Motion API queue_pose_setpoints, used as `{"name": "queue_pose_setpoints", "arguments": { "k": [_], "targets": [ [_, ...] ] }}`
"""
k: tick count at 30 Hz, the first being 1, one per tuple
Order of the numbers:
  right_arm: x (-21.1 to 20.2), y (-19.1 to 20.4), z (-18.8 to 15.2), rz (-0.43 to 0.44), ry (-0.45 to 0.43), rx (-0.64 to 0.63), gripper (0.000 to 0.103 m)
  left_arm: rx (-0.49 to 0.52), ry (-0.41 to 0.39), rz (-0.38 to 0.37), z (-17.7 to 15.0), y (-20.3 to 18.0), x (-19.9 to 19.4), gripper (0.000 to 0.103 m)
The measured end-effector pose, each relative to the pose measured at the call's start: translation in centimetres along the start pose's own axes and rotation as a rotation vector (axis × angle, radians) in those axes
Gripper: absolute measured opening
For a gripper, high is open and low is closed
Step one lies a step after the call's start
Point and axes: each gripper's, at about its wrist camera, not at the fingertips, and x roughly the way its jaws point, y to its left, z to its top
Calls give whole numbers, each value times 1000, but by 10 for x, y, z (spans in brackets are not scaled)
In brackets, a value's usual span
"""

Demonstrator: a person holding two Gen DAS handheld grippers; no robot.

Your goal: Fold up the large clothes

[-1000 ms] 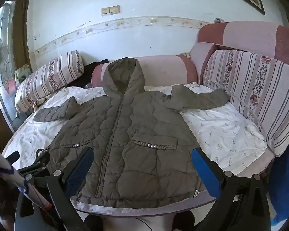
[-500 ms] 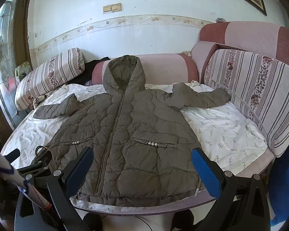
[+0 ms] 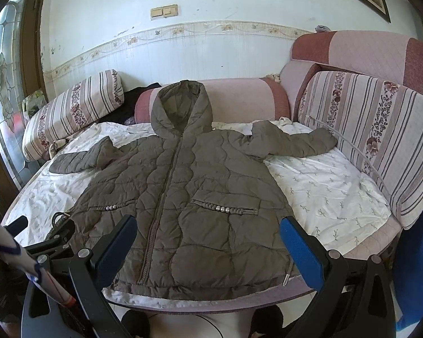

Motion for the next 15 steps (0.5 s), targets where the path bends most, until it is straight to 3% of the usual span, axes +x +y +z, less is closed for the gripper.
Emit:
{"name": "queue_pose_setpoints", "arguments": {
  "k": [15],
  "targets": [
    [-12,-24,3,27,-37,48,103,41,-36,17,9,-12,-26,103]
  ]
}}
